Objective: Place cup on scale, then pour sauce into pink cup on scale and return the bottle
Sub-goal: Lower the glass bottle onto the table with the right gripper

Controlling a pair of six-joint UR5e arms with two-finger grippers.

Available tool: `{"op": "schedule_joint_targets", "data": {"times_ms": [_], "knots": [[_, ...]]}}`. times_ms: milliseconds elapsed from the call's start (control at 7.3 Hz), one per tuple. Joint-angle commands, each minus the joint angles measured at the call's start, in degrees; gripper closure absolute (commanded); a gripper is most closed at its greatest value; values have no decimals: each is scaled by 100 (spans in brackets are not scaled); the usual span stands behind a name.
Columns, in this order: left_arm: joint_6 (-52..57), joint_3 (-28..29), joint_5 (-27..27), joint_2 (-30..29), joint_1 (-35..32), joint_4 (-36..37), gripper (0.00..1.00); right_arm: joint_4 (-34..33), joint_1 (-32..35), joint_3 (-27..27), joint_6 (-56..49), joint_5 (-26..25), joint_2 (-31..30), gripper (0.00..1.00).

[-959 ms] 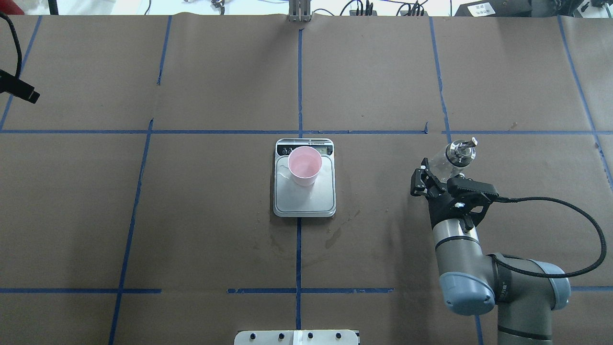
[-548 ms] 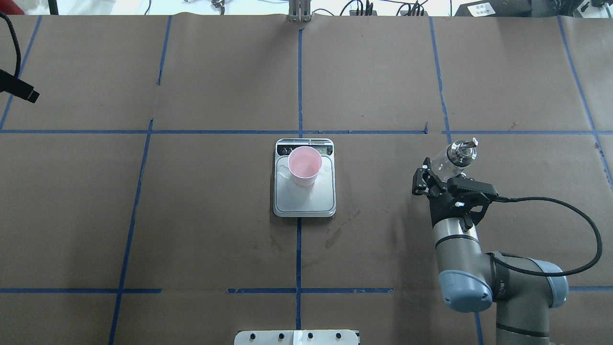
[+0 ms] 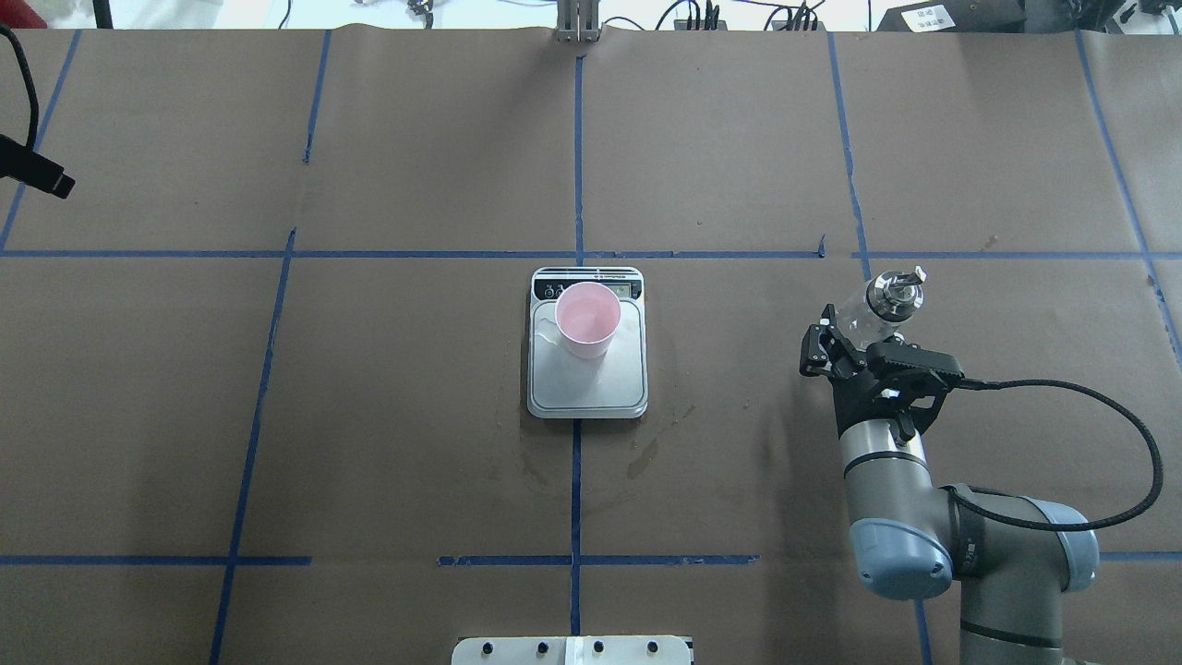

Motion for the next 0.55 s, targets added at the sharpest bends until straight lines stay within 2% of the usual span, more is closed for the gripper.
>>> {"op": "schedule_joint_targets", "data": {"times_ms": [0, 411], "knots": [[-3, -12, 0, -7, 0, 0, 0, 0, 14, -8, 7, 47, -45, 100], [-3, -12, 0, -7, 0, 0, 0, -9, 5, -34, 7, 73, -115, 100]]}}
